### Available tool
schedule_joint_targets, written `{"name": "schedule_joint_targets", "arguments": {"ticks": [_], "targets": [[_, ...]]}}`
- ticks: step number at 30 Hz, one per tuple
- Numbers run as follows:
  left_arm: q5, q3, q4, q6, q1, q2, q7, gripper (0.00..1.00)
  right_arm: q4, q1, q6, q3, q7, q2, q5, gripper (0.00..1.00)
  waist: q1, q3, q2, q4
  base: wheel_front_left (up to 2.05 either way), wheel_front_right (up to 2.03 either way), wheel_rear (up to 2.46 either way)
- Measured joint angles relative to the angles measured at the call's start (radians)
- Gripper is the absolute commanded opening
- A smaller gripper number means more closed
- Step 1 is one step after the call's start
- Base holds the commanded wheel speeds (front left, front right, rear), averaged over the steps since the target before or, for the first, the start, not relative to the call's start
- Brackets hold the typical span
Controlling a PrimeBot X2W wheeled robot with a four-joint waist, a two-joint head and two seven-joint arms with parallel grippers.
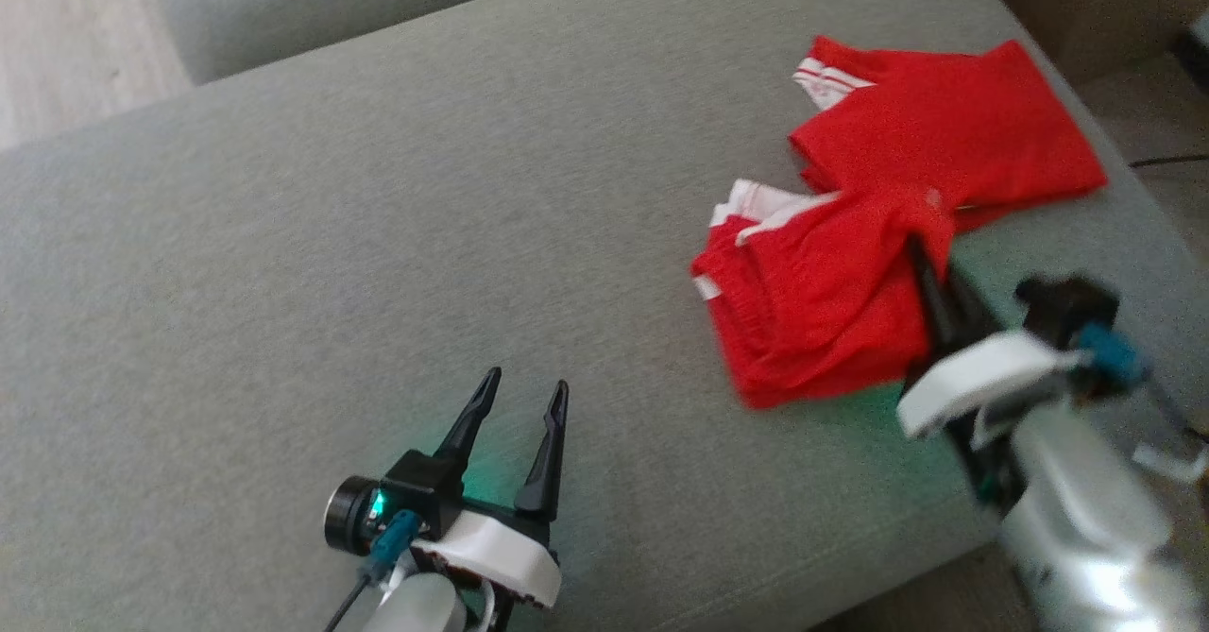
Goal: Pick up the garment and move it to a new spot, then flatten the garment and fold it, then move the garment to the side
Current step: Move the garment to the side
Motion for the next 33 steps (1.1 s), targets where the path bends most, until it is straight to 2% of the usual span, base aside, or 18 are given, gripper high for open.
{"name": "schedule_joint_targets", "arguments": {"ticks": [6, 11, 12, 13, 16, 20, 23, 28, 33], "targets": [[0.007, 0.001, 0.007, 0.000, 0.000, 0.000, 0.000, 1.00, 0.013, -0.181, 0.000, 0.030, 0.055, -0.131, -0.028, 0.00, 0.0001, 0.028, 0.0000, 0.065, 0.00, 0.00, 0.00], [0.021, 0.005, 0.008, -0.002, -0.004, 0.001, 0.000, 1.00, 0.147, -0.307, 0.000, -0.025, 0.094, -0.255, -0.090, 0.00, 0.0001, 0.055, 0.0000, 0.118, 0.00, 0.00, 0.00], [0.021, 0.005, 0.008, -0.002, -0.008, 0.000, 0.000, 1.00, 0.186, -0.324, 0.000, -0.053, 0.101, -0.275, -0.113, 0.35, 0.0001, 0.059, 0.0000, 0.128, 0.00, 0.00, 0.00], [0.021, 0.006, 0.008, -0.002, -0.012, 0.000, 0.000, 1.00, 0.229, -0.340, 0.000, -0.096, 0.107, -0.292, -0.134, 1.00, 0.0001, 0.064, 0.0000, 0.137, 0.00, 0.00, 0.00], [0.021, 0.007, 0.009, -0.001, -0.027, 0.000, 0.000, 1.00, 0.330, -0.368, 0.000, -0.217, 0.115, -0.326, -0.221, 1.00, 0.0001, 0.075, 0.0000, 0.162, 0.00, 0.00, 0.00], [0.021, 0.022, 0.009, 0.001, -0.032, 0.000, 0.000, 1.00, 0.372, -0.384, 0.000, -0.338, 0.060, -0.307, -0.321, 1.00, 0.0001, 0.085, 0.0000, 0.179, 0.00, 0.00, 0.00], [0.034, 0.040, 0.009, 0.015, -0.032, 0.001, 0.000, 1.00, 0.355, -0.391, 0.000, -0.381, 0.015, -0.242, -0.373, 1.00, 0.0001, 0.083, 0.0000, 0.179, 0.00, 0.00, 0.00], [0.048, 0.099, 0.006, 0.035, -0.030, -0.001, 0.000, 1.00, 0.269, -0.373, 0.000, -0.379, -0.018, -0.108, -0.384, 1.00, 0.0000, 0.072, 0.0000, 0.187, 0.00, 0.00, 0.00], [0.058, 0.170, -0.010, 0.053, -0.016, -0.001, 0.000, 1.00, 0.075, -0.252, 0.000, -0.356, -0.020, -0.012, -0.314, 1.00, 0.0000, 0.057, 0.0000, 0.215, 0.00, 0.00, 0.00]]}}
